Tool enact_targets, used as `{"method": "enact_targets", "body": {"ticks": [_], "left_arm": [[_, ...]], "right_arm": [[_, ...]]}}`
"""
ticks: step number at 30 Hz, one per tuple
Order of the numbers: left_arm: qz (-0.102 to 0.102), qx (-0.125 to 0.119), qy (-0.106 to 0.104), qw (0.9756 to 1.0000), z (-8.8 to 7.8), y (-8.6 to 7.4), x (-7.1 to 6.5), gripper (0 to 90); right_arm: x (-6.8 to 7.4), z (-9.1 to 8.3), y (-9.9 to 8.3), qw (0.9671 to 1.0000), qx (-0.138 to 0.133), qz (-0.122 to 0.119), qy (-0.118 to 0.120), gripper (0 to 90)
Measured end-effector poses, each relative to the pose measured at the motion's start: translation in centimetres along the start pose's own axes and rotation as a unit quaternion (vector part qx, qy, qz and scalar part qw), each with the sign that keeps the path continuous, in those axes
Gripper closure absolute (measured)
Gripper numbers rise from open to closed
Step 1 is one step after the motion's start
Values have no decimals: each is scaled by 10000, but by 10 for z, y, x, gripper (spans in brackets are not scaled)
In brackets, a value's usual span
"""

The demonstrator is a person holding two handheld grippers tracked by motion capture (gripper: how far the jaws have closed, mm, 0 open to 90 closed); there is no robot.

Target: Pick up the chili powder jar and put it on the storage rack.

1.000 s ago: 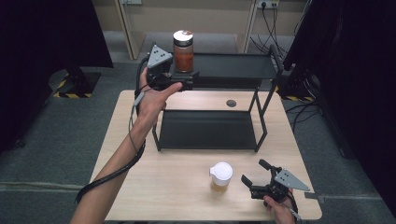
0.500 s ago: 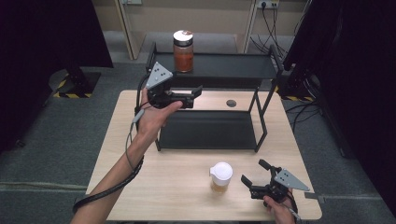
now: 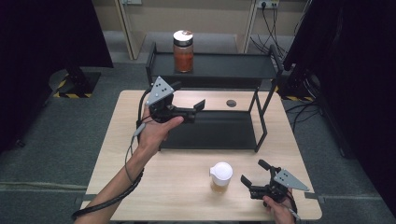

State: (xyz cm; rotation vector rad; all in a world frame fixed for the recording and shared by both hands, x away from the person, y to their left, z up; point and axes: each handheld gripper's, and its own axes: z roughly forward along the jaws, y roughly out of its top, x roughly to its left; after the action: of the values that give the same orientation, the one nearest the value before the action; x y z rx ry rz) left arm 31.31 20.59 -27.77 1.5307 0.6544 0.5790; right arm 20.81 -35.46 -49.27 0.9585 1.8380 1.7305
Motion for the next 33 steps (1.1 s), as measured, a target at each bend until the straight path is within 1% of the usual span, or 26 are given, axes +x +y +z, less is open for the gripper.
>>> {"method": "enact_targets", "body": {"ticks": [5,6,9,14,17,19,28,33], "left_arm": [[-3,-58,-69,10000,-3,-7,-3,3],[-1,-48,-131,9999,-5,-11,-4,3],[10,-40,-210,9998,-7,-18,-7,3],[109,-14,-249,9996,-12,-28,-13,3],[106,-17,-296,9995,-14,-34,-15,3],[138,-12,-298,9995,-16,-39,-17,3],[-7,2,-359,9994,-22,-63,-18,3],[12,-33,-356,9994,-26,-73,-18,3]], "right_arm": [[0,0,0,10000,-2,3,-2,5],[0,0,0,10000,-3,6,-4,5],[0,0,0,10000,-2,5,-2,5],[0,0,0,10000,-7,10,-6,5],[0,0,0,10000,-1,4,-2,5],[0,0,0,10000,-7,5,0,5],[0,0,0,10000,-1,-1,0,5],[1,0,0,10000,0,-6,3,5]]}}
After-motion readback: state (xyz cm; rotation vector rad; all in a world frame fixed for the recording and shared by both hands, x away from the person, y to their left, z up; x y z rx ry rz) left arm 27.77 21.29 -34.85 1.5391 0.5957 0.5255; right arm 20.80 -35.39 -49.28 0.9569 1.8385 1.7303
